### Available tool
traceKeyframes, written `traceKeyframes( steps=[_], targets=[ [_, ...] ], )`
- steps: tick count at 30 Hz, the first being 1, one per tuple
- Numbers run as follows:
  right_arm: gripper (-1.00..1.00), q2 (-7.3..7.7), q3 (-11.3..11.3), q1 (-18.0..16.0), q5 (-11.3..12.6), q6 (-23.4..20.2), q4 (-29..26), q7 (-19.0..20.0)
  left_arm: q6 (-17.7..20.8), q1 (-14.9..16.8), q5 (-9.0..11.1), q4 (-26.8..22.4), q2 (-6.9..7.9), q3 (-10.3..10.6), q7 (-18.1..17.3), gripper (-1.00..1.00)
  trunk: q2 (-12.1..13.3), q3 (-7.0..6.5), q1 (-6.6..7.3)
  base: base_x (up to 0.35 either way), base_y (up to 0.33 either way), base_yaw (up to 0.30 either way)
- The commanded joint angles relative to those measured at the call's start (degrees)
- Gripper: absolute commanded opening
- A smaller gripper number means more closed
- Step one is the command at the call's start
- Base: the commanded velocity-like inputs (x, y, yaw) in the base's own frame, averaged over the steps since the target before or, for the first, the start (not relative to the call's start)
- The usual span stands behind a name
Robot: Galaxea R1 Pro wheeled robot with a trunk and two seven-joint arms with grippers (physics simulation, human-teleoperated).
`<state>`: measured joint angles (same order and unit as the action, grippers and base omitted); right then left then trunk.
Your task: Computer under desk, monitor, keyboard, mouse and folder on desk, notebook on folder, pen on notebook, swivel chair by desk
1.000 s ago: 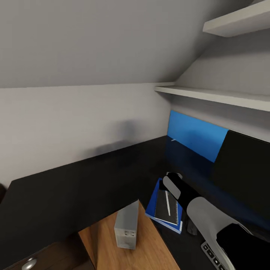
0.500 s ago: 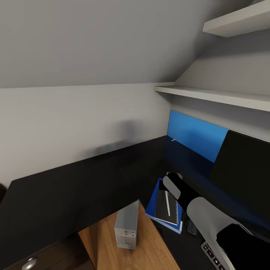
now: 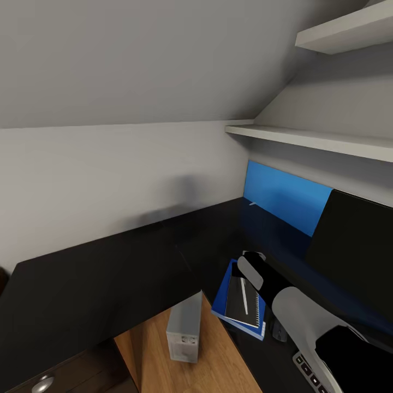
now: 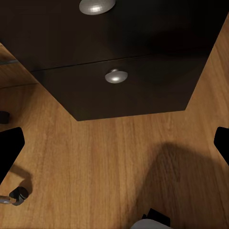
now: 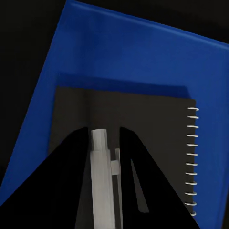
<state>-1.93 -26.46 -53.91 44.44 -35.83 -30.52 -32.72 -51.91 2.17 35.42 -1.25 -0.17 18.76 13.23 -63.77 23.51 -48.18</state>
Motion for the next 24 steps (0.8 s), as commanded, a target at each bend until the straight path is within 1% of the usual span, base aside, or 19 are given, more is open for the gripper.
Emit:
traceKeyframes(
  steps=[1,11,12,24],
  targets=[
    [-1.00,0.05,-0.3,-0.1,0.7,0.0,-0.1,-0.5,-0.1,0.0,0.2,0.0,-0.01,0.5,0.4,1.00,0.0,0.07,0.00,0.000,0.000,0.000],
    [-1.00,0.06,-0.3,-0.1,0.6,0.0,0.0,-0.6,-0.1,0.0,0.2,0.0,-0.01,0.5,0.4,1.00,0.0,0.07,0.00,0.000,0.000,0.000],
    [1.00,0.04,-0.3,-0.1,0.6,0.0,0.0,-0.6,-0.1,0.0,0.2,0.0,-0.01,0.5,0.4,1.00,0.0,0.07,0.00,0.000,0.000,0.000],
    [1.00,0.08,-0.3,-0.1,0.6,0.3,0.0,-0.4,-0.1,0.0,0.2,0.0,-0.01,0.5,0.4,1.00,0.0,0.07,0.00,0.000,0.000,0.000]
  ],
)
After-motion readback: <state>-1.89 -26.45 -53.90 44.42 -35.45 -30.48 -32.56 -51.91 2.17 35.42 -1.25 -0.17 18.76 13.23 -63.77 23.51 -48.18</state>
